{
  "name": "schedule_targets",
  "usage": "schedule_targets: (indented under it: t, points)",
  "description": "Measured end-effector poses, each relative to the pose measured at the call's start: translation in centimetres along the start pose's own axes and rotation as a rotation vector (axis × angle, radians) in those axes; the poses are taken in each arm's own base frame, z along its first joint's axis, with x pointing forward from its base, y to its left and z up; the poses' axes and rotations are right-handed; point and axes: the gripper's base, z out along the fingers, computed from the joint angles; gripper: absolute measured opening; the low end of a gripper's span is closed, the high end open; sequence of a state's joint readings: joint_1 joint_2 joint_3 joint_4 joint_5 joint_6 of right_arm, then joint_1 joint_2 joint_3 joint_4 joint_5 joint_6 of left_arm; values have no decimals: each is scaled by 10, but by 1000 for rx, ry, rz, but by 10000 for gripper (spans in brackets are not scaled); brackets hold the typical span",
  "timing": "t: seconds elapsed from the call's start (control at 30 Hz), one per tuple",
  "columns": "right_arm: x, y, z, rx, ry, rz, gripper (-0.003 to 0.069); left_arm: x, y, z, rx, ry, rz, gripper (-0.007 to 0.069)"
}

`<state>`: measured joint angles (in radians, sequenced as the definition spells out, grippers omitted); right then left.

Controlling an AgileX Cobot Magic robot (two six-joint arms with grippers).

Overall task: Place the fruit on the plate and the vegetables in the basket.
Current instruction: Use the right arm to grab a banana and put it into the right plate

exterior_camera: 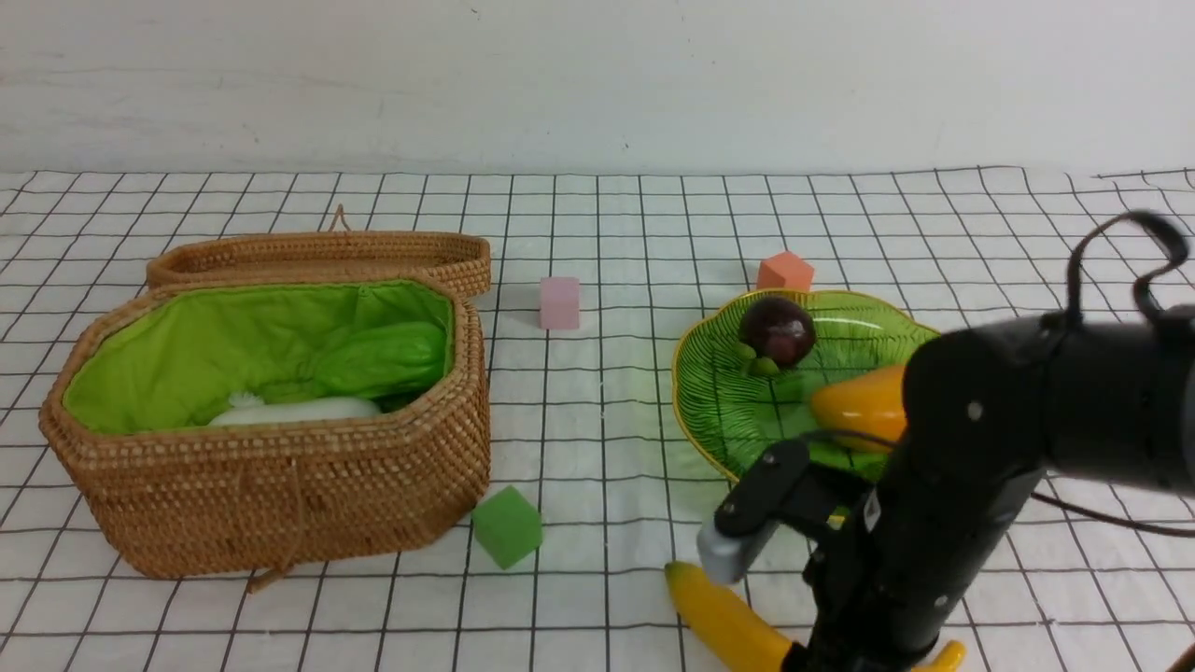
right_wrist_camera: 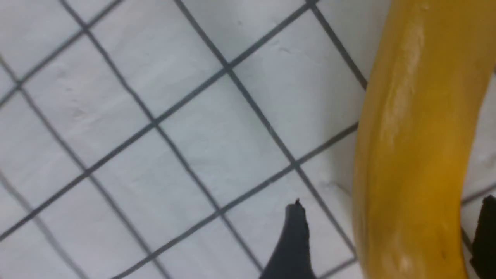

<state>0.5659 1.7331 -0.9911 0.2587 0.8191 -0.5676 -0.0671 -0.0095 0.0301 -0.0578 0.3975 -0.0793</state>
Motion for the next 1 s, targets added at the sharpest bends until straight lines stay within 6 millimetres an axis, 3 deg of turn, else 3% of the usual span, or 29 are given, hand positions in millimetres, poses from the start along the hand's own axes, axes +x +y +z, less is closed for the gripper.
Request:
schedule_targets:
  t: [0.07,0.13,0.23,0.3,0.4,0.43,0.47,0.6,0.7,0.77,0.93,1.0]
  points:
    - [0,-2,14,22,30,-31,558,0,0,0,0,0,0,239]
    - [-1,-3,15,26,44,-43,524,0,0,0,0,0,0,239]
    - [-8,-7,11,23,67,-57,315,0,0,0,0,0,0,239]
    - [-14,-7,4,11,76,-58,319,0,0,0,0,0,0,239]
    - [-40,-13,-34,63,-49,-46,325,0,0,0,0,0,0,239]
    - [-42,-14,-38,69,-65,-42,325,0,0,0,0,0,0,239]
    - [-56,-25,-62,107,-174,15,325,0,0,0,0,0,0,239]
    - [-75,-67,-103,210,-384,156,325,0,0,0,0,0,0,239]
    - [-78,-92,-100,233,-402,227,325,0,0,0,0,0,0,239]
    - [-77,-106,-84,202,-359,331,325,0,0,0,0,0,0,239]
    - [-69,-122,-47,114,-239,633,335,0,0,0,0,0,0,239]
    - [-68,-124,-42,109,-232,674,394,0,0,0,0,0,0,239]
